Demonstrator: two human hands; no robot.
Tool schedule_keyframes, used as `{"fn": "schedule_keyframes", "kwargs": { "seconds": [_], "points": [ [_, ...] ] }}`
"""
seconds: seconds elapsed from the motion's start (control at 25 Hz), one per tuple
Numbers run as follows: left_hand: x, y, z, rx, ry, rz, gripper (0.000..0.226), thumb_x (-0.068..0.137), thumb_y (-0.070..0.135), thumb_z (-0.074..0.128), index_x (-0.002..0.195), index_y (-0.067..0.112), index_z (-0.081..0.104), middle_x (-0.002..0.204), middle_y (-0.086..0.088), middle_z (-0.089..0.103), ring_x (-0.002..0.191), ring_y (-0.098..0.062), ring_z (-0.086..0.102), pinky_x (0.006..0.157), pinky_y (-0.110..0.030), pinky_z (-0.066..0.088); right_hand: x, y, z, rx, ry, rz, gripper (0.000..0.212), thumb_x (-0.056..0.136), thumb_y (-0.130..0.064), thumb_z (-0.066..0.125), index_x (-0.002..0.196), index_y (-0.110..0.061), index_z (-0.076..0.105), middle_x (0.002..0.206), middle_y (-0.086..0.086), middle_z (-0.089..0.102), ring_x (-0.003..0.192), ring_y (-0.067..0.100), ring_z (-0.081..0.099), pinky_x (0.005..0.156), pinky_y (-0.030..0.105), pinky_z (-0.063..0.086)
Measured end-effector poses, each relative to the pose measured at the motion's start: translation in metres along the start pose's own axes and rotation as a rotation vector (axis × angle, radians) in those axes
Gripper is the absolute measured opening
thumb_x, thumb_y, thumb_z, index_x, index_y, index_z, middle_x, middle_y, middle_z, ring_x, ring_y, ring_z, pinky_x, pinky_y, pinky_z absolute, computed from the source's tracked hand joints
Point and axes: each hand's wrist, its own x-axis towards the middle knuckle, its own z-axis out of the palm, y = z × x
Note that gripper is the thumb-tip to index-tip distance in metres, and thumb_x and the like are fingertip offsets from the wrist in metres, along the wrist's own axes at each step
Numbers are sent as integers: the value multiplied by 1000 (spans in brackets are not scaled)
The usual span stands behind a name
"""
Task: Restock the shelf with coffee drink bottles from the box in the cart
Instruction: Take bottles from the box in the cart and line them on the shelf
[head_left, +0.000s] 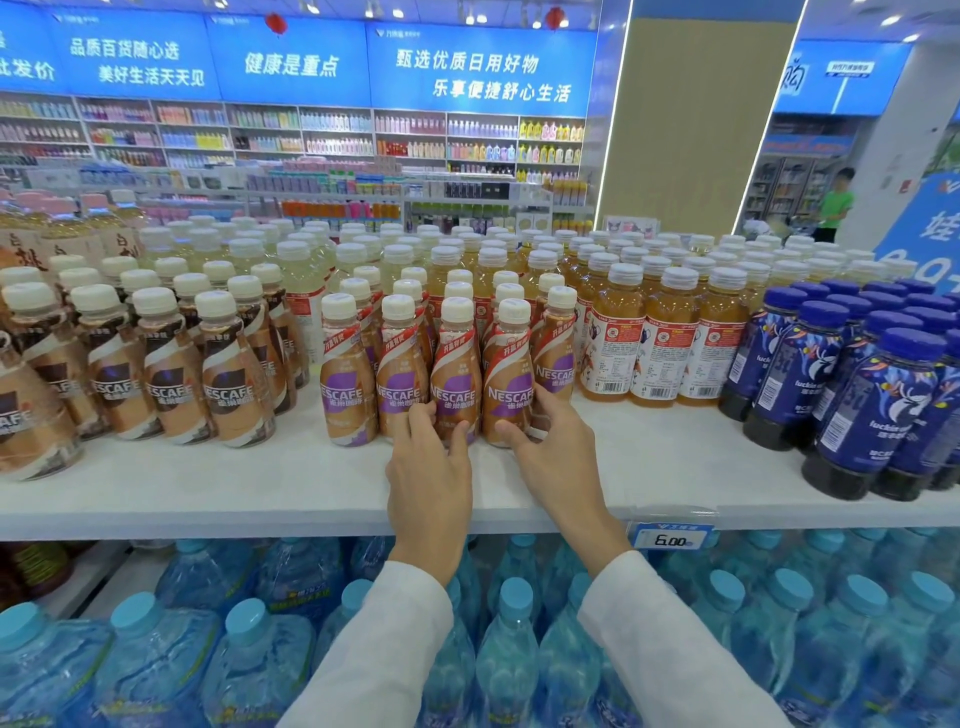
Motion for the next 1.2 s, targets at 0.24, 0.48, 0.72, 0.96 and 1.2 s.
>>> {"fn": "schedule_keyframes", "kwargs": {
  "seconds": [0.24, 0.48, 0.72, 0.96, 1.2],
  "points": [
    [-2, 3, -1, 37, -3, -17, 34, 99, 40, 58, 124, 19, 53, 130, 0, 55, 112, -22, 58, 84, -27, 38, -1, 1, 1, -31, 10, -12, 64, 89, -36, 74, 146, -22, 48, 135, -4, 59, 120, 13, 58, 98, 28, 53],
    [-5, 10, -3, 85, -7, -36, 38, 98, 45, 58, 124, 19, 52, 130, -1, 56, 113, -21, 58, 93, -33, 50, 1, 1, 1, -11, 18, -11, 68, 87, -37, 76, 146, -20, 48, 135, -2, 60, 120, 16, 60, 99, 31, 53],
    [-11, 5, -19, 67, -82, -2, 37, 93, 42, 66, 120, 17, 57, 120, -2, 62, 109, -22, 60, 95, -37, 51, -12, -7, -7, -75, -17, -30, 68, 84, -41, 75, 142, -21, 47, 136, 1, 58, 121, 21, 58, 101, 45, 52],
    [-77, -45, -110, 27, -78, 58, 38, 95, 41, 63, 129, 24, 59, 122, 14, 59, 117, -4, 51, 99, -17, 37, -122, -33, -1, 39, -136, -92, 41, 96, -32, 64, 135, -26, 55, 132, -13, 57, 121, 5, 53, 104, 29, 44],
    [-178, -175, -241, 122, 80, -231, 40, 91, 54, 61, 124, 33, 63, 121, 20, 61, 117, -2, 54, 99, -15, 38, -245, -54, 84, 173, -369, -22, 28, 92, -26, 70, 119, -29, 68, 121, -12, 66, 111, 7, 62, 101, 31, 47]
  ]
}}
